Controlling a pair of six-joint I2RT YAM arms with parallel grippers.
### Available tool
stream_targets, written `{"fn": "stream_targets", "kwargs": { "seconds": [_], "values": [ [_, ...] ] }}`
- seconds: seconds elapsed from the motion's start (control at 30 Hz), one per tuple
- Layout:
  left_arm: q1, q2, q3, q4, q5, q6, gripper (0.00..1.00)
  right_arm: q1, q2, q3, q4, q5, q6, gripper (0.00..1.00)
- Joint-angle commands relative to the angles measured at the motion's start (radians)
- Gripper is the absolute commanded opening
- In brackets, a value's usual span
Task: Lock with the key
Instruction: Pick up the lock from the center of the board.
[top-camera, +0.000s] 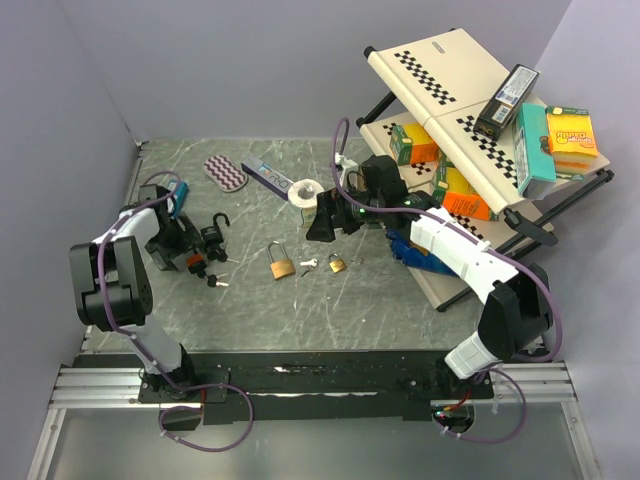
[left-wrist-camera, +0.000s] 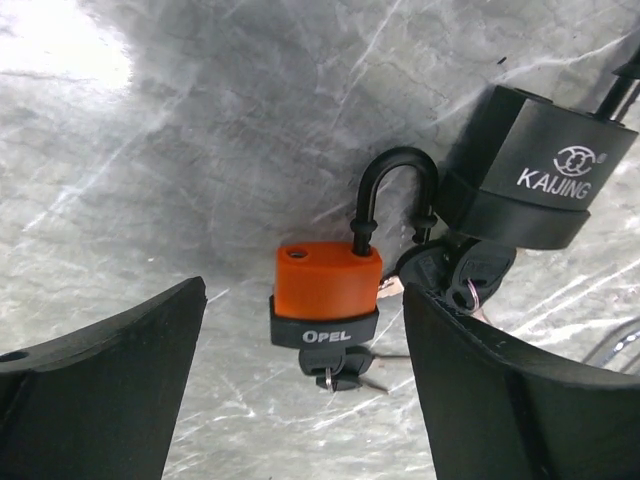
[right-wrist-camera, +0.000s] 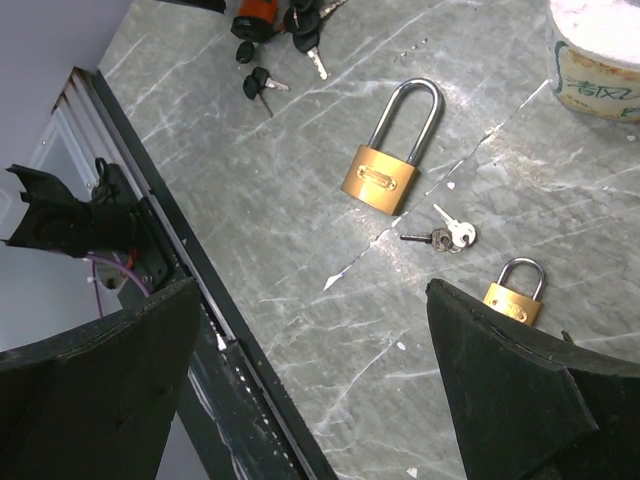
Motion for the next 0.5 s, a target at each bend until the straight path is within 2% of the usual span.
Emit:
{"fn": "stream_targets", "kwargs": {
  "seconds": [0.0,0.27,0.37,0.4,0.47],
  "values": [
    [-0.024,0.033,-0.008,0.020,-0.033,-0.025,0.84,-0.003,0.007,0.012,0.004,-0.016,0.013,1.00],
    [-0.029,0.062,0.001,-0.006,-0.066,-0.009,0.69,-0.003,0.018,0.021,-0.003,-0.010,0.009,1.00],
    [-0.026,0.045,-0.015,-0.014,-0.072,0.007,0.57,-0.005,0.018,0.021,-0.003,-0.013,0.010,1.00],
    [-0.026,0.032,-0.019,-0.020,-0.072,0.010,0.48,-0.004,0.018,0.021,-0.003,-0.013,0.010,1.00],
    [-0.009,0.007,-0.028,-0.020,-0.043,0.024,0.38,-0.003,0.020,0.019,-0.002,-0.019,0.012,1.00]
  ]
}}
